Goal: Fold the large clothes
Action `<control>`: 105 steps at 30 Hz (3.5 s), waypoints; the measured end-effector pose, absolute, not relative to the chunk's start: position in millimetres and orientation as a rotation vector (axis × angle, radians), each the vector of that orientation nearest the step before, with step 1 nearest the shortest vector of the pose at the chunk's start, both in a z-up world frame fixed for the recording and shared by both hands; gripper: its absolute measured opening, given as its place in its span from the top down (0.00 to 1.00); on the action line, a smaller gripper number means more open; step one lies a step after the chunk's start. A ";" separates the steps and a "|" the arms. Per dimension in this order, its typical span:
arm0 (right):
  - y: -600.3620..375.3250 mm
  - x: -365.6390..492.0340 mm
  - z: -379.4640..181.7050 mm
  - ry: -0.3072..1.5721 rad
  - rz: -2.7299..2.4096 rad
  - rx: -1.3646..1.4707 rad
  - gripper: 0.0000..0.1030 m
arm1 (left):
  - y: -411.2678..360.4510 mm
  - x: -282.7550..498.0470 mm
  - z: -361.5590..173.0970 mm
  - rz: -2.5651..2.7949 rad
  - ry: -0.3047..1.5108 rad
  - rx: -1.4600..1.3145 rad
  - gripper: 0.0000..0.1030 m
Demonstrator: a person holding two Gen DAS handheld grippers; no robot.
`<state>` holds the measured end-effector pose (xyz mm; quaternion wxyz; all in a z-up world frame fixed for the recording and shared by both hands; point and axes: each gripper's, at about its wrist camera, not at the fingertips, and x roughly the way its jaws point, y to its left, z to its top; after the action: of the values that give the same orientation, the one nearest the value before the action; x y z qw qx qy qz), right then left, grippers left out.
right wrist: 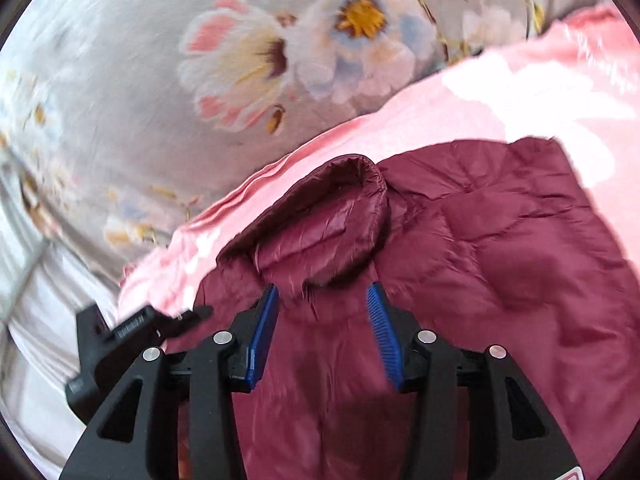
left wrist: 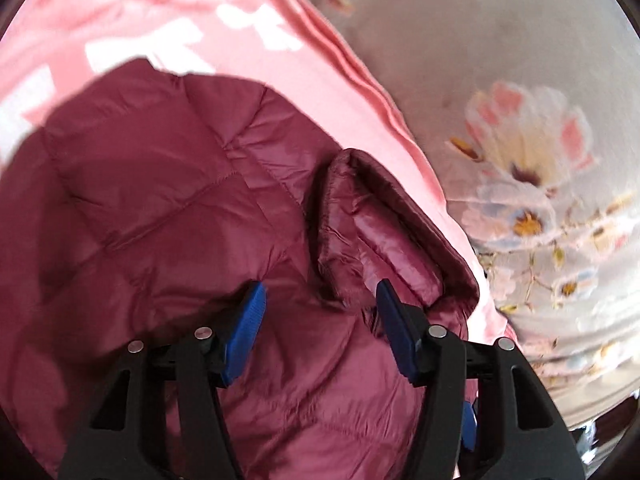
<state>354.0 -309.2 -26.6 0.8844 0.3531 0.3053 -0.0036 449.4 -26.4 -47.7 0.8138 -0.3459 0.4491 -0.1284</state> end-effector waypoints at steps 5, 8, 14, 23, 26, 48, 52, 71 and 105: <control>-314.7 376.8 -43.6 0.657 -0.009 0.804 0.64 | -39.1 462.8 -43.6 -0.310 0.934 -0.719 0.48; -316.3 379.2 -48.1 0.656 -0.004 0.812 0.89 | -51.2 470.0 -42.9 -0.330 0.938 -0.661 0.68; -311.8 363.3 -43.1 0.654 -0.040 0.657 0.92 | -56.3 470.1 -54.3 -0.301 0.961 -0.512 0.91; -294.5 371.2 -66.3 0.786 -0.118 0.486 0.94 | -67.3 460.1 -65.1 -0.258 0.909 -0.351 0.90; -290.2 373.7 -67.5 0.800 -0.134 0.443 0.93 | -68.7 459.4 -65.8 -0.255 0.891 -0.334 0.90; -287.8 377.5 -64.2 0.782 -0.118 0.427 0.95 | -70.2 457.0 -65.0 -0.256 0.868 -0.317 0.90; -281.1 380.4 -67.0 0.809 -0.140 0.374 0.96 | -70.5 456.8 -65.0 -0.253 0.868 -0.310 0.90; -294.6 295.2 -38.2 0.657 -0.050 0.451 0.77 | -41.9 402.7 -40.1 -0.282 0.800 -0.327 0.55; -330.2 349.6 5.9 0.520 0.081 0.805 0.50 | -34.7 433.4 32.4 -0.299 0.805 -0.520 0.35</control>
<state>349.6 -330.2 5.9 0.8866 0.3871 0.2502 0.0392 433.4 -34.7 32.4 0.8766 -0.2493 0.3860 -0.1431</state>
